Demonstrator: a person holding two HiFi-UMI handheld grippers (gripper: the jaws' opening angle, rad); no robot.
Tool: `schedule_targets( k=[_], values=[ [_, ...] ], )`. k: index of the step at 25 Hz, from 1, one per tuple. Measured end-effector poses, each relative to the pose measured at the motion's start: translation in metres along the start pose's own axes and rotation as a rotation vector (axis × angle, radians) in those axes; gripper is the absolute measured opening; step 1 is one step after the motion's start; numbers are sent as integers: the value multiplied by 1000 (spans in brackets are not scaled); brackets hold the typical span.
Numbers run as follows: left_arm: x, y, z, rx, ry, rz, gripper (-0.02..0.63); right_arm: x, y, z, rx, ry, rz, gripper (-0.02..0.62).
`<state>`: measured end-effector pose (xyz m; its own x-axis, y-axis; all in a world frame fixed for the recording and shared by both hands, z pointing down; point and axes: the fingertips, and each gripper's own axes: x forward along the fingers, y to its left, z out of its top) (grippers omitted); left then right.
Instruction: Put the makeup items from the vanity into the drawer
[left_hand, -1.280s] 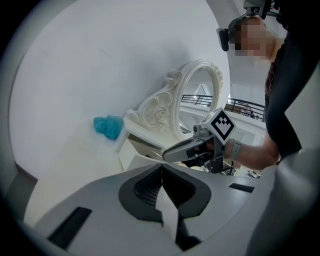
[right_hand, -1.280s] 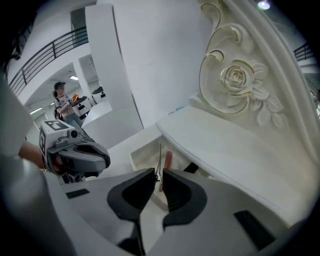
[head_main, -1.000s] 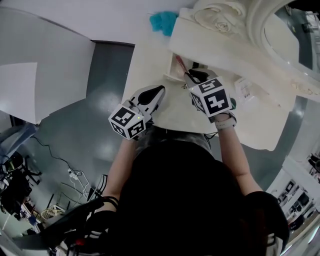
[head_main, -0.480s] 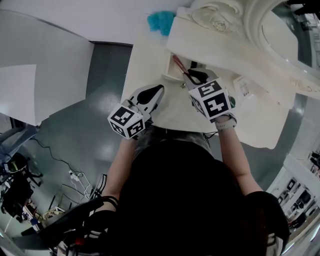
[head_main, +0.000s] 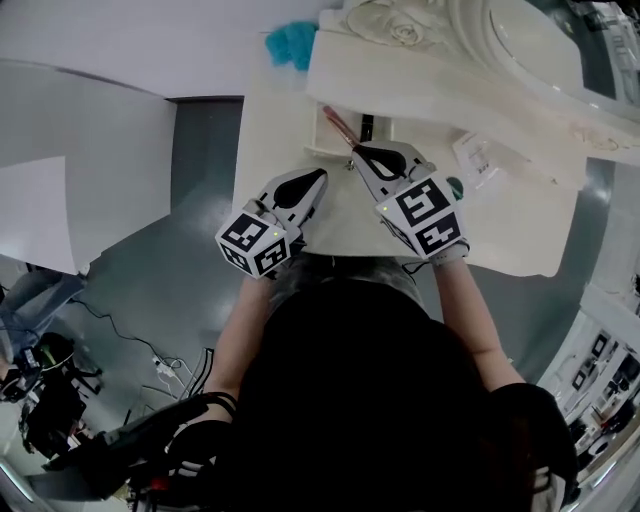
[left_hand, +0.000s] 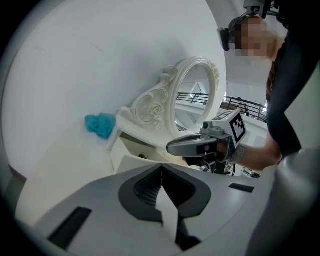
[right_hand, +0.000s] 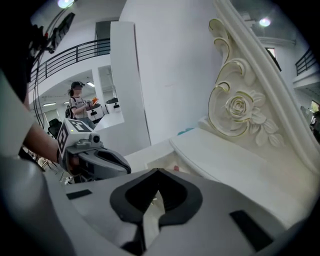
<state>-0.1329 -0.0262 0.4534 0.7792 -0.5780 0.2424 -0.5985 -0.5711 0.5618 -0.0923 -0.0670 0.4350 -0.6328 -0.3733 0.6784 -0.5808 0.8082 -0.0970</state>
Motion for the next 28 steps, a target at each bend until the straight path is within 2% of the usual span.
schedule_targets(
  k=[14, 23, 28],
  values=[
    [29, -29, -7, 59, 81, -148, 15, -32, 11, -35, 98, -2, -56, 21],
    [45, -52, -22, 104, 171, -281, 15, -54, 15, -65, 182, -3, -157, 21],
    [55, -71, -32, 128, 214, -329, 15, -64, 16, -77, 207, -13, -168, 21]
  ],
)
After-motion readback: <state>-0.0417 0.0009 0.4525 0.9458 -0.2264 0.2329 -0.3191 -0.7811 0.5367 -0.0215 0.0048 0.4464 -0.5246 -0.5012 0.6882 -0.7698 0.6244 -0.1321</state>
